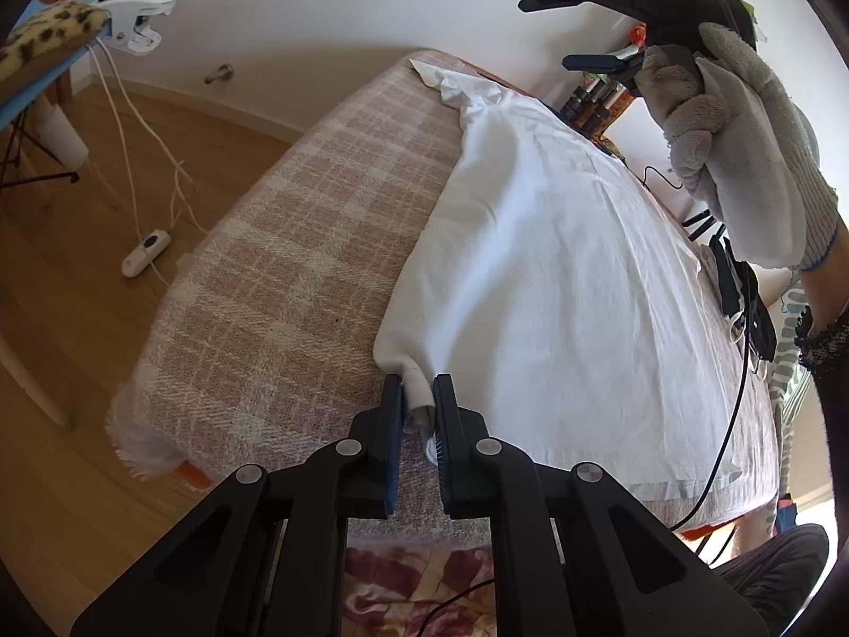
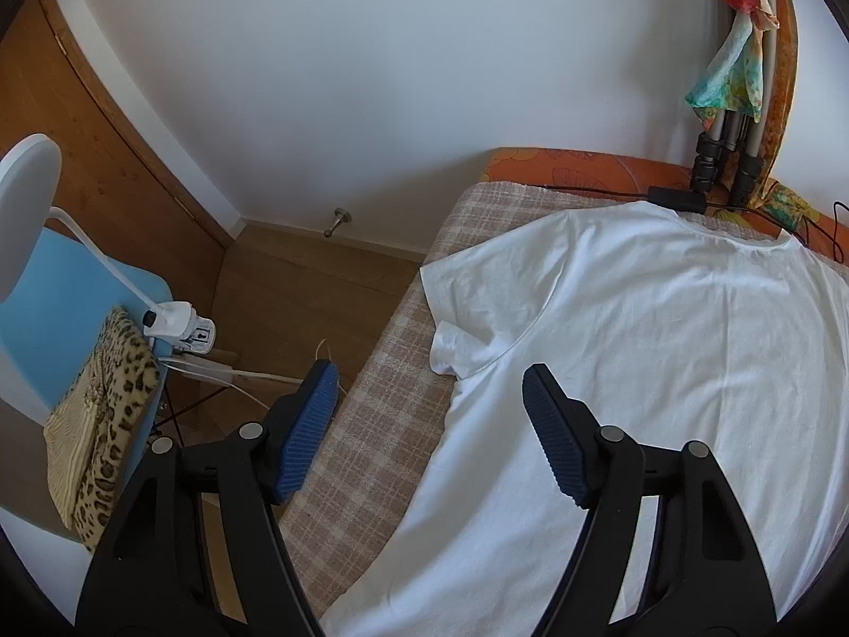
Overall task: Fold small clothes
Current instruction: 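Grasp the T-shirt's side edge with the left tool while the right tool grasps the shoulder, then fold the held side edge over toward the shirt's middle with both tools, then release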
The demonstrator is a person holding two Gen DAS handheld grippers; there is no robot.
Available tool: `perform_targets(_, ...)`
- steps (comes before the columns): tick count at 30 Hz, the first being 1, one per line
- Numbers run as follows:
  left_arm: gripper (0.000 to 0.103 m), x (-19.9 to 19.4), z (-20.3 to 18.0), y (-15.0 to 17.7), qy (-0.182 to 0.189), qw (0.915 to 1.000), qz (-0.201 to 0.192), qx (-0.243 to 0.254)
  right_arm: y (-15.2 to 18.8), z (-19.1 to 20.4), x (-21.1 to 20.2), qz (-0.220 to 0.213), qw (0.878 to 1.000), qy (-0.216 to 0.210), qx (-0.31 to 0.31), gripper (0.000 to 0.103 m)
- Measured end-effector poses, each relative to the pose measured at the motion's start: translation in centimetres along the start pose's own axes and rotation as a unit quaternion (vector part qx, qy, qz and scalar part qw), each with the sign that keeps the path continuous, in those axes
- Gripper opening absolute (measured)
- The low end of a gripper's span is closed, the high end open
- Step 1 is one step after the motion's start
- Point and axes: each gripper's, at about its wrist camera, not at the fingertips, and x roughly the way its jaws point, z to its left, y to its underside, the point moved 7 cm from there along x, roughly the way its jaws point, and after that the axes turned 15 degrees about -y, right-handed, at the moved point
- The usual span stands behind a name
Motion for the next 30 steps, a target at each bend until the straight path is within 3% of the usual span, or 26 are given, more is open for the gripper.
perform_targets(9, 0.006, -1.6, -1.7, -1.2, 0.018, 0.9994, -0.029, 0.012, -2.5, -1.8, 8.2, 0.035, 0.999, 0.026, -0.022, 0.071)
perform_targets(14, 0.008, -2.3, -1.5, -1.3, -0.017, 0.9984, -0.047, 0.028, -2.8, -2.1, 11.8, 0.053, 0.998, 0.027, -0.035, 0.071)
perform_targets(15, 0.015, -2.3, -1.3, -1.3, -0.023, 0.9983, -0.045, 0.028, -2.6, -2.1, 12.5, 0.058, 0.997, 0.034, -0.042, 0.071)
perform_targets(18, 0.063, -1.7, -0.2, -1.3, -0.070, 0.9960, -0.048, 0.027, -2.3, -2.4, 14.1, 0.075, 0.994, 0.054, -0.063, 0.071)
perform_targets(20, 0.063, -1.1, 0.2, -1.1, -0.065, 0.9967, -0.041, 0.027, -2.2, -2.9, 15.0, 0.083, 0.992, 0.066, -0.068, 0.070)
perform_targets(22, 0.058, -0.3, 0.3, -0.8, -0.058, 0.9976, -0.027, 0.027, -2.3, -3.0, 15.4, 0.082, 0.991, 0.075, -0.076, 0.067)
perform_targets(23, 0.050, 0.0, 0.3, -0.6, -0.057, 0.9978, -0.022, 0.027, -2.4, -3.1, 15.6, 0.085, 0.990, 0.080, -0.080, 0.064)
perform_targets(25, 0.013, 0.2, 0.4, -0.7, -0.067, 0.9967, -0.031, 0.033, -2.7, -3.0, 15.7, 0.087, 0.988, 0.092, -0.089, 0.054)
perform_targets(26, 0.005, 0.5, 0.3, -0.8, -0.053, 0.9977, -0.021, 0.036, -2.8, -3.1, 15.7, 0.089, 0.987, 0.098, -0.094, 0.043)
perform_targets(27, 0.005, 0.6, 0.2, -0.8, -0.041, 0.9987, -0.016, 0.027, -2.9, -3.2, 15.6, 0.089, 0.986, 0.104, -0.099, 0.036)
perform_targets(28, 0.005, 0.5, 0.4, -0.9, -0.033, 0.9992, -0.016, 0.016, -3.1, -3.4, 15.5, 0.089, 0.985, 0.110, -0.103, 0.020)
perform_targets(29, 0.005, 0.4, 0.5, -0.9, -0.024, 0.9996, -0.014, 0.009, -3.2, -3.6, 15.4, 0.088, 0.985, 0.107, -0.102, 0.010)
perform_targets(30, 0.004, 0.3, 0.4, -1.0, -0.020, 0.9997, -0.014, 0.007, -3.3, -3.8, 15.2, 0.088, 0.987, 0.098, -0.096, 0.009)
